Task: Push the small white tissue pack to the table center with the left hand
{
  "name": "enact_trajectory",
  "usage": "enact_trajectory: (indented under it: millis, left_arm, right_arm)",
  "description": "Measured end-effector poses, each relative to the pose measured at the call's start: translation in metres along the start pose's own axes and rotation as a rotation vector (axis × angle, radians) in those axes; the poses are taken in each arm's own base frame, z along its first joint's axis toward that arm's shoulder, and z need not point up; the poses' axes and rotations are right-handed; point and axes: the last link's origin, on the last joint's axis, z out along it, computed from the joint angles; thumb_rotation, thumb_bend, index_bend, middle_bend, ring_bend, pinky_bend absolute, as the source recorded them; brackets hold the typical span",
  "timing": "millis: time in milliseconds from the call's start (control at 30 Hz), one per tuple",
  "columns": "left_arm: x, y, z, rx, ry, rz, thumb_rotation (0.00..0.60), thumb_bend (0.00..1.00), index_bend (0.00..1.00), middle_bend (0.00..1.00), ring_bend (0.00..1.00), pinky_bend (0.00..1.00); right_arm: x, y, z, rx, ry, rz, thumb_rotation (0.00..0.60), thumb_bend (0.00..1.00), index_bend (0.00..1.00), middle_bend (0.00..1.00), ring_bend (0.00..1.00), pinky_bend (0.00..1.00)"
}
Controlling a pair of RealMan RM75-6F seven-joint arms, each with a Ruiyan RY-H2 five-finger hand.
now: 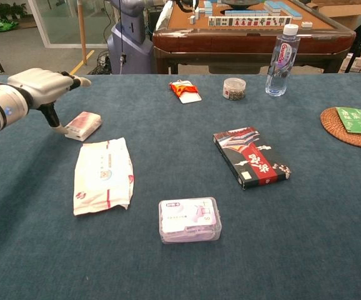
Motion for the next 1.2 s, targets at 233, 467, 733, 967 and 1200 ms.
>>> enact_trajectory:
  millis: [233,467,733,967,1200]
  left_arm:
    - [-0.003,-0.022,-0.003,0.049,-0.021,0.025,0.600,0.04,0.04,0.00,0.00,0.16]
    - [-0.001,-0.023,0.003,0.059,-0.019,0.013,0.600,0.04,0.04,0.00,0.00,0.16]
    - [-0.005,-0.017,0.013,0.063,-0.005,0.009,0.600,0.04,0.04,0.00,0.00,0.15]
    - [-0.007,-0.008,0.022,0.056,0.031,-0.020,0.600,0.04,0.04,0.00,0.00,0.15]
    - [-0.008,0.008,0.025,0.022,0.041,-0.043,0.600,0.04,0.04,0.00,0.00,0.15]
  right_arm:
    - [-0.002,-0.002,-0.001,0.009,-0.008,-0.004,0.600,0.06,0.24,0.31,0.26,0.27]
    - [-0.002,-0.001,0.000,0.000,-0.006,-0.005,0.600,0.06,0.24,0.31,0.26,0.27]
    - [-0.002,0.002,0.002,-0.010,-0.010,0.000,0.600,0.06,0.24,0.31,0.26,0.27]
    - [0.000,0.005,0.003,-0.021,-0.005,0.007,0.600,0.06,0.24,0.31,0.26,0.27]
    - [0.002,0.007,0.003,-0.028,-0.001,0.010,0.600,0.06,0.24,0.31,0.26,0.27]
